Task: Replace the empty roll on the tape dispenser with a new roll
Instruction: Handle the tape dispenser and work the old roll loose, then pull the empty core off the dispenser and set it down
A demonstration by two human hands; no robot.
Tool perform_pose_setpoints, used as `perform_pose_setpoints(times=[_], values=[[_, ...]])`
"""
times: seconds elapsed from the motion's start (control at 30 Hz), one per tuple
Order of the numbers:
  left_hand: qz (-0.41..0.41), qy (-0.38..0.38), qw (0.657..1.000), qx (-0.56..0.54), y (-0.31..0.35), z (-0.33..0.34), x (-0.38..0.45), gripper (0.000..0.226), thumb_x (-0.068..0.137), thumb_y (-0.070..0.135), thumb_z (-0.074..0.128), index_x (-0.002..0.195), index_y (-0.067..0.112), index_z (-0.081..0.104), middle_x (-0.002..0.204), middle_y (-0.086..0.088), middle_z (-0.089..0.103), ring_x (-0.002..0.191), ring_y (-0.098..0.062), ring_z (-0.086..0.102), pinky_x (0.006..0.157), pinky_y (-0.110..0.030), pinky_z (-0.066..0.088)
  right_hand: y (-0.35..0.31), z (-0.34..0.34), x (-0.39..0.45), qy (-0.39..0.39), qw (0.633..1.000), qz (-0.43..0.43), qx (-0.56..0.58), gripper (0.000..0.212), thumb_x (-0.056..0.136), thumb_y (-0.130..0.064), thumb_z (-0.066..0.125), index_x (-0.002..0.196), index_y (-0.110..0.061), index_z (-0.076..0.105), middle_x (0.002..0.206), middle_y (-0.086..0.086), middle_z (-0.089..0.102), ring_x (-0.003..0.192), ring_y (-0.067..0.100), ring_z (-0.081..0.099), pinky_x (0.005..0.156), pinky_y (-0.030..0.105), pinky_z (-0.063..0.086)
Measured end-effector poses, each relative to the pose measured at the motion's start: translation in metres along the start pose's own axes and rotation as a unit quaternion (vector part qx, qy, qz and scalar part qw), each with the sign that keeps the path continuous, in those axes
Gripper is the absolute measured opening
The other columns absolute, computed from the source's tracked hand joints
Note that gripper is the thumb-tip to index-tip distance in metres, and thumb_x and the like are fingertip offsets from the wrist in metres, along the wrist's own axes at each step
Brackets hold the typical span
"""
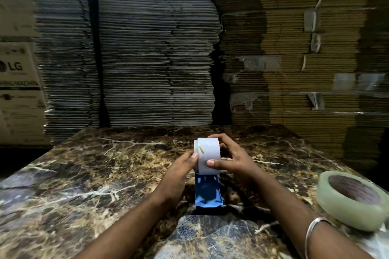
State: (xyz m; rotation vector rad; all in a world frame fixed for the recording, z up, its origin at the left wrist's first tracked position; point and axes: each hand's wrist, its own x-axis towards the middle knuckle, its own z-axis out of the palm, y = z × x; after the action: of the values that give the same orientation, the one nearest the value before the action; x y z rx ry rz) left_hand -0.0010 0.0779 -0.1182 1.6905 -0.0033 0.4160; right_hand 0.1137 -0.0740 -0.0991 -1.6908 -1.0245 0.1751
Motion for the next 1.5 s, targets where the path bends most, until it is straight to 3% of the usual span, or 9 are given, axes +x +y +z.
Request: perform_pose_setpoints(times=[0.13,0.27,0.43,0.53,0.63,0.87,1.13,1.33,1.5], values=[[0.013,0.006,1.000,0.027,0.000,0.001,-0.001,0.027,0.102,0.017,0.038,0.099,0.030,0.062,0.079,0.031,0.072,0.078,0.020,0.063,0.062,0.001,0.043,0.002,-0.007,0.001,-0.007,0.998,0.001,0.057,0.072,0.055,-0.035,0.078,0.119,-0.013,0.053,0.106,0.018,0.062,0.087,0.011,0.063,0.069,0.024,0.055],[0.034,0.022,0.997,0.071,-0.001,0.001,0.000,0.038,0.095,0.039,0.044,0.122,0.021,0.063,0.115,0.005,0.071,0.111,-0.012,0.064,0.086,-0.019,0.050,0.008,-0.016,0.001,0.010,0.996,0.034,0.082,0.065,0.050,-0.032,0.075,0.111,-0.020,0.055,0.112,0.027,0.057,0.091,0.024,0.059,0.067,0.040,0.049],[0.040,0.034,0.994,0.092,-0.003,0.000,-0.002,0.037,0.094,0.042,0.043,0.117,0.022,0.064,0.110,0.001,0.071,0.104,-0.011,0.065,0.084,-0.025,0.052,0.016,-0.024,0.005,0.098,0.991,0.032,0.082,0.051,0.051,-0.037,0.068,0.097,-0.020,0.058,0.087,0.007,0.062,0.081,0.022,0.057,0.068,0.039,0.044],[0.030,0.036,0.996,0.081,-0.002,-0.001,-0.002,0.035,0.095,0.039,0.043,0.115,0.020,0.064,0.106,0.000,0.072,0.099,-0.011,0.066,0.074,-0.020,0.053,0.015,-0.027,0.006,0.158,0.982,0.074,-0.075,0.062,0.058,-0.050,0.065,0.114,-0.027,0.055,0.104,0.007,0.066,0.095,0.026,0.062,0.081,0.051,0.052],[0.029,0.044,0.997,0.065,0.001,0.001,-0.002,0.039,0.090,0.043,0.045,0.113,0.018,0.065,0.102,0.000,0.073,0.093,-0.008,0.067,0.071,-0.017,0.052,0.013,-0.023,0.005,0.193,0.923,0.150,-0.297,0.092,0.068,-0.058,0.067,0.145,-0.025,0.029,0.133,0.009,0.054,0.119,0.029,0.053,0.093,0.044,0.049],[-0.011,0.077,0.997,-0.009,0.006,0.004,-0.003,0.027,0.097,0.028,0.048,0.119,0.013,0.051,0.099,-0.006,0.067,0.068,0.003,0.069,0.051,-0.022,0.055,0.018,-0.016,0.004,0.181,0.860,0.194,-0.435,0.072,0.071,-0.068,0.063,0.122,-0.022,0.043,0.125,0.008,0.056,0.118,0.030,0.048,0.087,0.040,0.046],[-0.009,0.124,0.992,0.000,0.009,0.006,0.002,0.031,0.092,0.032,0.056,0.118,0.016,0.056,0.097,-0.002,0.071,0.070,0.004,0.070,0.055,-0.018,0.056,0.018,-0.015,0.006,0.177,0.877,0.207,-0.396,0.055,0.071,-0.056,0.060,0.121,-0.033,0.061,0.119,0.005,0.049,0.114,0.028,0.049,0.089,0.040,0.049],[-0.022,0.138,0.990,-0.007,0.012,0.007,0.005,0.027,0.090,0.029,0.060,0.113,0.017,0.056,0.092,-0.001,0.069,0.064,0.009,0.067,0.050,-0.013,0.052,0.026,-0.016,0.011,0.198,0.889,0.172,-0.377,0.047,0.078,-0.039,0.071,0.120,-0.023,0.060,0.124,0.004,0.047,0.103,0.023,0.060,0.086,0.040,0.055],[-0.056,0.143,0.987,-0.039,0.013,0.008,0.009,0.027,0.088,0.029,0.064,0.109,0.011,0.060,0.095,-0.010,0.070,0.075,-0.016,0.070,0.047,-0.021,0.051,0.025,-0.015,0.012,0.194,0.893,0.166,-0.370,0.045,0.080,-0.040,0.068,0.122,-0.025,0.061,0.128,0.005,0.049,0.113,0.025,0.054,0.093,0.041,0.051]])
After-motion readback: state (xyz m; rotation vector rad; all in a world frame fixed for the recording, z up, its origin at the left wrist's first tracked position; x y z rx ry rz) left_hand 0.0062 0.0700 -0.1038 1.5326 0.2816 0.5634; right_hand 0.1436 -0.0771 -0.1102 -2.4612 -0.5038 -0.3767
